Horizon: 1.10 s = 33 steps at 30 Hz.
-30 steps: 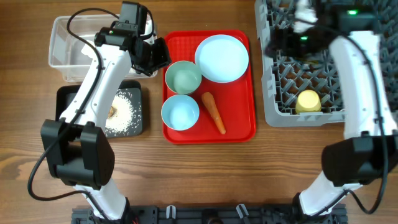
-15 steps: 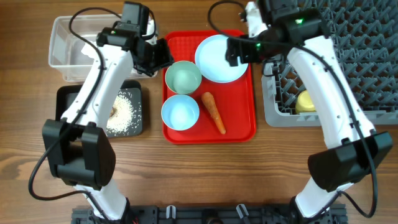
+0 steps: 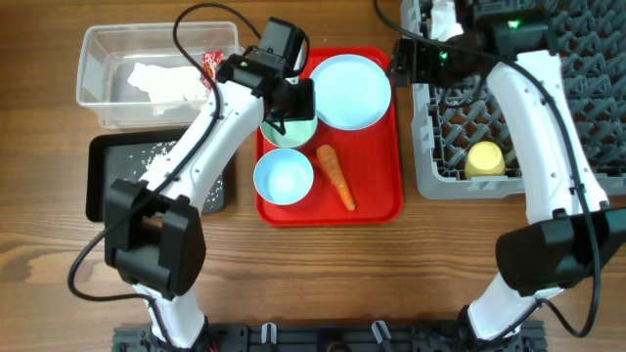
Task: Sort waste into correct bins and load items into the dishwasher rack
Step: 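Move the right gripper to the light-blue plate and grasp its rim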
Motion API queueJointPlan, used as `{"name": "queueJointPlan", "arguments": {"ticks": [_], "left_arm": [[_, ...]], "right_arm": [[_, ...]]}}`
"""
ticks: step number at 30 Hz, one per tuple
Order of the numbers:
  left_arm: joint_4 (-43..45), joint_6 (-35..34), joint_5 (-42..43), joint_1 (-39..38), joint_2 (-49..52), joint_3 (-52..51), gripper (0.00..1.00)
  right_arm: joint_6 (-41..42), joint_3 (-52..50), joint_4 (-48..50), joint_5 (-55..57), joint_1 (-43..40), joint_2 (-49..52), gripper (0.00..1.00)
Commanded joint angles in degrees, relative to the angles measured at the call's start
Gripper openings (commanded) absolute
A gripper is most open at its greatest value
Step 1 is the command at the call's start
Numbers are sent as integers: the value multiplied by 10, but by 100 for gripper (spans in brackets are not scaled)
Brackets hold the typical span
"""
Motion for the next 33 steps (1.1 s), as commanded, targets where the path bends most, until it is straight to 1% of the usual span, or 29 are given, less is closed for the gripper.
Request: {"name": "queueJointPlan", "arguments": {"ticks": [1, 4, 6, 10, 12, 19, 21, 24, 25, 28, 29, 30, 31, 32, 33], "left_arm": [[2, -31, -23, 17, 7, 3, 42], [-5, -51, -22, 38, 7, 3, 41], [-12, -64, -22, 49, 7, 3, 42], [-21, -76, -22, 64, 7, 3, 43], [-21, -76, -22, 66, 7, 3, 43], [-20, -76, -23, 66, 7, 3, 50], [-20, -76, -22, 66, 7, 3, 51], [-21, -75, -23, 66, 7, 3, 64], [-21, -75, -23, 66, 7, 3, 66], [-20, -75, -22, 66, 7, 3, 68], [-20, -75, -22, 66, 7, 3, 69], [-20, -75, -23, 66, 7, 3, 69], [-20, -75, -22, 66, 7, 3, 70], [-20, -75, -23, 66, 7, 3, 71], [-21, -75, -22, 66, 7, 3, 73]], "right_arm": [[32, -37, 37, -14, 14, 35, 88], [65, -64, 78, -9, 19, 65, 80], [80, -78, 98, -8, 20, 82, 78], [81, -89, 111, 2, 25, 127, 72], [82, -89, 111, 23, 30, 151, 66], [97, -89, 117, 38, 37, 219, 64], [96, -89, 122, 38, 37, 234, 62], [94, -89, 130, 38, 37, 244, 57], [94, -89, 132, 39, 37, 245, 57], [95, -89, 137, 50, 37, 245, 47], [95, -89, 139, 50, 37, 245, 41], [94, -89, 142, 54, 37, 245, 32], [95, -89, 143, 58, 37, 245, 27], [95, -89, 146, 67, 37, 245, 26], [95, -89, 148, 75, 37, 245, 23]]}}
